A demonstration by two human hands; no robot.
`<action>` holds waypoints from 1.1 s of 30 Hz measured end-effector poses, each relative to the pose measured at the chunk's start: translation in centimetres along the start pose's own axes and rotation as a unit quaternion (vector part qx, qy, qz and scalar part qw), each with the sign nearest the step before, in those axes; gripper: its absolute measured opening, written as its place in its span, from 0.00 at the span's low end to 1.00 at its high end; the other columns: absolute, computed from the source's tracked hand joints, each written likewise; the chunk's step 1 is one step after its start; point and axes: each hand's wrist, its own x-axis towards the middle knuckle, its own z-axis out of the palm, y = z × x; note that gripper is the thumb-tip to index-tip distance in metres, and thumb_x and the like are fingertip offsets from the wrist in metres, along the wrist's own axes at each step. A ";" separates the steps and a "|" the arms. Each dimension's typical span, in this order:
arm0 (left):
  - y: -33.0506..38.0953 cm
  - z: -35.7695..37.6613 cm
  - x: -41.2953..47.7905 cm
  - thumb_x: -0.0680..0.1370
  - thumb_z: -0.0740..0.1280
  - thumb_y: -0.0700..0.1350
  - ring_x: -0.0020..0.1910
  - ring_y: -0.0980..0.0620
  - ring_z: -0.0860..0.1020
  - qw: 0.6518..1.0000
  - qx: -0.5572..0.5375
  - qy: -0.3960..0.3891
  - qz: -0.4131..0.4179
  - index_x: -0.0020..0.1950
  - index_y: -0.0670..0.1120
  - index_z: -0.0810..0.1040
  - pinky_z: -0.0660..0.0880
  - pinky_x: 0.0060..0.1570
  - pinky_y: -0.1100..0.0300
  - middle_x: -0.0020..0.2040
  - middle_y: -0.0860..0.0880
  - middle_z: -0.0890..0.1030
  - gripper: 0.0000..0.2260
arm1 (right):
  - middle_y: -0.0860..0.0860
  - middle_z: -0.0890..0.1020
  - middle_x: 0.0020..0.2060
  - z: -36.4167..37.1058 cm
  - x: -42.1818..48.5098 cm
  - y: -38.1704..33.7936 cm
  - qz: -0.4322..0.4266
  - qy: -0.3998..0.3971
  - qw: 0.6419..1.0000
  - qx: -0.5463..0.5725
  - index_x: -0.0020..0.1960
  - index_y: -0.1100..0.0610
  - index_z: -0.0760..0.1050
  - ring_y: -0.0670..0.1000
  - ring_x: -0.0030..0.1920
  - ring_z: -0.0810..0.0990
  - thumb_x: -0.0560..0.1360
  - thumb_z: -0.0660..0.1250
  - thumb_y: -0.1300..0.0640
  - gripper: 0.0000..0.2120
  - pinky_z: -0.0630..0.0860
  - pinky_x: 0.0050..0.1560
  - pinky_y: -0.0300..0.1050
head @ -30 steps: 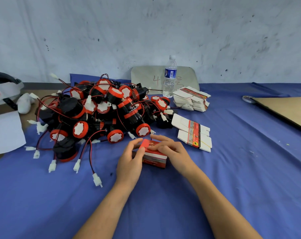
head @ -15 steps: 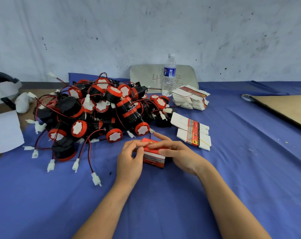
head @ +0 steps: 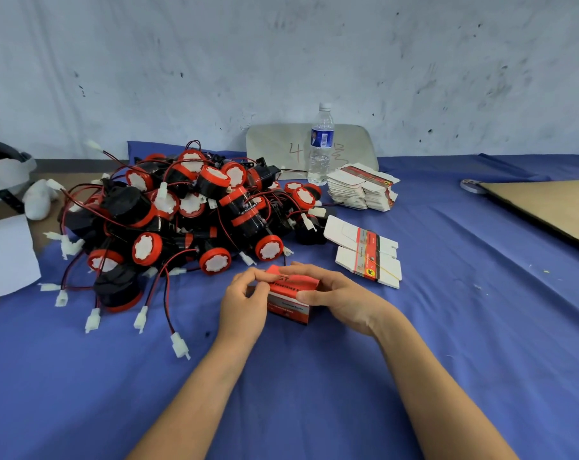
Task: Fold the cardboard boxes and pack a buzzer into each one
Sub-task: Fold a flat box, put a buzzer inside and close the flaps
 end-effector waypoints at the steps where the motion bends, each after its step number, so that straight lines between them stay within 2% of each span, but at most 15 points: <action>1: 0.1 0.0 0.0 0.79 0.60 0.36 0.50 0.45 0.77 1.000 -0.007 -0.005 -0.009 0.42 0.48 0.80 0.75 0.48 0.55 0.53 0.43 0.79 0.12 | 0.49 0.77 0.65 0.0 0.0 -0.1 0.007 -0.003 1.000 -0.001 0.65 0.46 0.76 0.51 0.65 0.75 0.76 0.68 0.65 0.22 0.73 0.62 0.41; 6: 0.5 -0.2 0.0 0.78 0.59 0.34 0.43 0.51 0.77 0.999 -0.013 -0.010 -0.034 0.40 0.46 0.79 0.74 0.37 0.65 0.49 0.45 0.80 0.13 | 0.50 0.75 0.66 0.2 -0.1 -0.5 0.022 -0.009 0.999 -0.035 0.68 0.40 0.71 0.52 0.65 0.75 0.75 0.68 0.65 0.28 0.73 0.65 0.44; 9: 0.6 0.0 0.0 0.78 0.59 0.33 0.41 0.55 0.76 0.999 -0.031 -0.003 -0.039 0.44 0.48 0.77 0.72 0.33 0.71 0.47 0.49 0.79 0.13 | 0.53 0.73 0.67 0.5 -0.1 -0.5 0.021 0.001 1.000 -0.019 0.69 0.36 0.66 0.53 0.65 0.74 0.75 0.68 0.66 0.33 0.72 0.67 0.48; 11: 0.3 0.1 -0.4 0.79 0.58 0.35 0.46 0.55 0.77 0.999 -0.026 0.002 -0.035 0.52 0.50 0.75 0.73 0.39 0.68 0.51 0.49 0.79 0.11 | 0.54 0.74 0.65 0.6 -0.2 -0.3 0.010 0.016 1.000 -0.018 0.70 0.34 0.63 0.53 0.64 0.76 0.74 0.69 0.66 0.36 0.73 0.65 0.45; 13: -0.5 0.3 -1.0 0.81 0.59 0.41 0.52 0.52 0.76 0.999 0.046 0.010 -0.016 0.61 0.53 0.73 0.72 0.47 0.60 0.55 0.51 0.79 0.11 | 0.52 0.74 0.65 0.6 -0.4 -0.1 -0.003 0.007 1.000 -0.027 0.71 0.35 0.61 0.51 0.62 0.77 0.73 0.70 0.67 0.38 0.75 0.61 0.40; 15: -1.0 0.6 -1.5 0.81 0.60 0.47 0.52 0.53 0.76 0.995 0.102 0.010 0.012 0.65 0.54 0.72 0.70 0.48 0.59 0.54 0.53 0.79 0.13 | 0.47 0.74 0.66 0.5 -0.6 0.0 -0.019 -0.014 0.999 -0.027 0.74 0.38 0.60 0.48 0.62 0.77 0.72 0.71 0.68 0.40 0.75 0.59 0.41; 18: -0.7 0.4 -1.7 0.79 0.66 0.48 0.45 0.61 0.77 0.996 0.068 0.021 0.062 0.55 0.56 0.72 0.71 0.42 0.67 0.48 0.57 0.79 0.06 | 0.41 0.73 0.67 0.7 -0.3 0.4 -0.045 -0.018 0.999 -0.011 0.72 0.35 0.62 0.46 0.67 0.73 0.69 0.72 0.67 0.41 0.73 0.65 0.46; 20: -0.6 0.0 -1.6 0.78 0.67 0.46 0.41 0.61 0.77 0.996 0.028 0.021 0.080 0.49 0.54 0.70 0.71 0.37 0.70 0.45 0.55 0.79 0.07 | 0.41 0.77 0.63 1.1 0.0 0.9 -0.042 0.005 0.998 0.041 0.71 0.34 0.63 0.48 0.63 0.76 0.69 0.73 0.67 0.42 0.75 0.62 0.48; 22: -0.6 -0.3 -1.6 0.77 0.68 0.47 0.37 0.55 0.76 0.997 -0.002 0.021 0.071 0.48 0.52 0.68 0.71 0.33 0.68 0.40 0.50 0.77 0.09 | 0.42 0.78 0.60 1.4 0.2 1.1 -0.035 0.080 0.995 0.047 0.71 0.35 0.63 0.50 0.59 0.79 0.70 0.75 0.64 0.40 0.77 0.57 0.45; 23: -0.6 -0.3 -1.6 0.77 0.68 0.47 0.36 0.52 0.75 0.998 -0.017 0.022 0.063 0.48 0.52 0.67 0.71 0.32 0.67 0.38 0.48 0.76 0.09 | 0.47 0.79 0.58 1.5 0.4 1.2 -0.032 0.112 0.993 0.038 0.72 0.38 0.63 0.50 0.58 0.80 0.71 0.75 0.60 0.37 0.77 0.58 0.45; 25: -0.5 -0.3 -1.6 0.79 0.66 0.47 0.38 0.52 0.78 0.997 -0.066 0.010 0.045 0.51 0.52 0.66 0.73 0.34 0.68 0.40 0.44 0.79 0.08 | 0.54 0.82 0.54 1.7 0.5 1.4 -0.025 0.123 0.991 0.049 0.71 0.45 0.67 0.53 0.55 0.82 0.69 0.75 0.51 0.33 0.77 0.60 0.48; 26: -0.3 -0.2 -1.6 0.79 0.65 0.46 0.39 0.53 0.80 0.995 -0.097 0.000 0.036 0.53 0.53 0.67 0.74 0.36 0.68 0.43 0.44 0.80 0.08 | 0.56 0.83 0.52 2.0 0.6 1.4 -0.025 0.114 0.991 0.063 0.68 0.47 0.70 0.54 0.54 0.82 0.69 0.75 0.49 0.30 0.78 0.57 0.49; 29: -0.1 -0.3 -1.6 0.77 0.65 0.51 0.45 0.54 0.82 0.986 -0.167 -0.021 0.016 0.59 0.53 0.68 0.79 0.43 0.62 0.50 0.44 0.81 0.13 | 0.50 0.85 0.44 3.1 0.7 1.2 -0.042 0.141 0.988 0.034 0.59 0.50 0.75 0.50 0.45 0.84 0.72 0.73 0.46 0.19 0.80 0.41 0.42; 31: 0.1 -0.3 -1.6 0.71 0.68 0.54 0.49 0.48 0.83 0.981 -0.188 -0.036 -0.004 0.60 0.53 0.70 0.81 0.45 0.53 0.54 0.45 0.80 0.19 | 0.48 0.85 0.44 3.6 0.9 1.2 -0.067 0.178 0.982 0.022 0.57 0.49 0.76 0.47 0.44 0.84 0.72 0.72 0.45 0.17 0.79 0.39 0.39; 33: 0.4 -0.2 -1.7 0.68 0.70 0.53 0.48 0.47 0.83 0.979 -0.199 -0.050 -0.011 0.58 0.52 0.72 0.81 0.39 0.53 0.54 0.47 0.80 0.20 | 0.48 0.84 0.48 3.8 0.9 1.1 -0.085 0.200 0.976 0.014 0.59 0.50 0.76 0.48 0.47 0.84 0.69 0.70 0.44 0.21 0.79 0.41 0.39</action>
